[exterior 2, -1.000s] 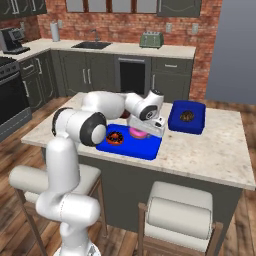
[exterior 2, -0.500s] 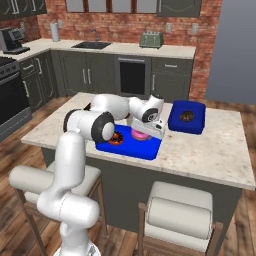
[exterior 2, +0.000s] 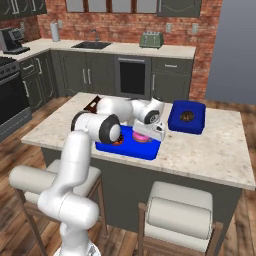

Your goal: Take the donuts from the fridge and place them on the empty tray on the dining counter.

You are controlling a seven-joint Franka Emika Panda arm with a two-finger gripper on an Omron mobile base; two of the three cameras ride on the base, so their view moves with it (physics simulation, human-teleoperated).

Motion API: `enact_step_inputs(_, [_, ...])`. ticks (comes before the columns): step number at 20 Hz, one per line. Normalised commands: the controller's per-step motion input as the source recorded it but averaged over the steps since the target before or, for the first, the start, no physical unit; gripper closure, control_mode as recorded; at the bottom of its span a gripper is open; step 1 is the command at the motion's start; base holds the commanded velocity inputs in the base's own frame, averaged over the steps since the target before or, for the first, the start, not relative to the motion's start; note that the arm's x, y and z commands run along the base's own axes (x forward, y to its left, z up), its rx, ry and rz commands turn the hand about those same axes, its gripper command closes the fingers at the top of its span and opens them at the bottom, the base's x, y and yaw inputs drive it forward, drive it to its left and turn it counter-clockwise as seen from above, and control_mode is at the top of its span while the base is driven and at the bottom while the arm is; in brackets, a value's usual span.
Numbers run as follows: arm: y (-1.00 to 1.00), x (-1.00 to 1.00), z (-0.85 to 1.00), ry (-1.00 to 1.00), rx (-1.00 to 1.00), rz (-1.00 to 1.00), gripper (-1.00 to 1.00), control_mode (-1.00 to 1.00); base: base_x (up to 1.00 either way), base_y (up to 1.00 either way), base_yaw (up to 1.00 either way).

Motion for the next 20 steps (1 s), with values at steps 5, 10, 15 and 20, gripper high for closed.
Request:
enact_step_inputs(5, [0.0, 0.03, -0.23, 0.01, 0.0, 0.0, 1.0, -1.0, 0.0, 0.0, 0.0])
enact_step_inputs(10, [0.02, 0.0, -0.28, 0.0, -0.03, 0.0, -1.0, -1.0, 0.0, 0.0, 0.0])
enact_step_inputs(15, [0.05, 0.01, 0.0, 0.0, -0.01, 0.0, -1.0, -1.0, 0.0, 0.0, 0.0])
enact_step_inputs(20, [0.0, -0.06, 0.27, -0.03, -0.02, 0.0, -1.0, -1.0, 0.0, 0.0, 0.0])
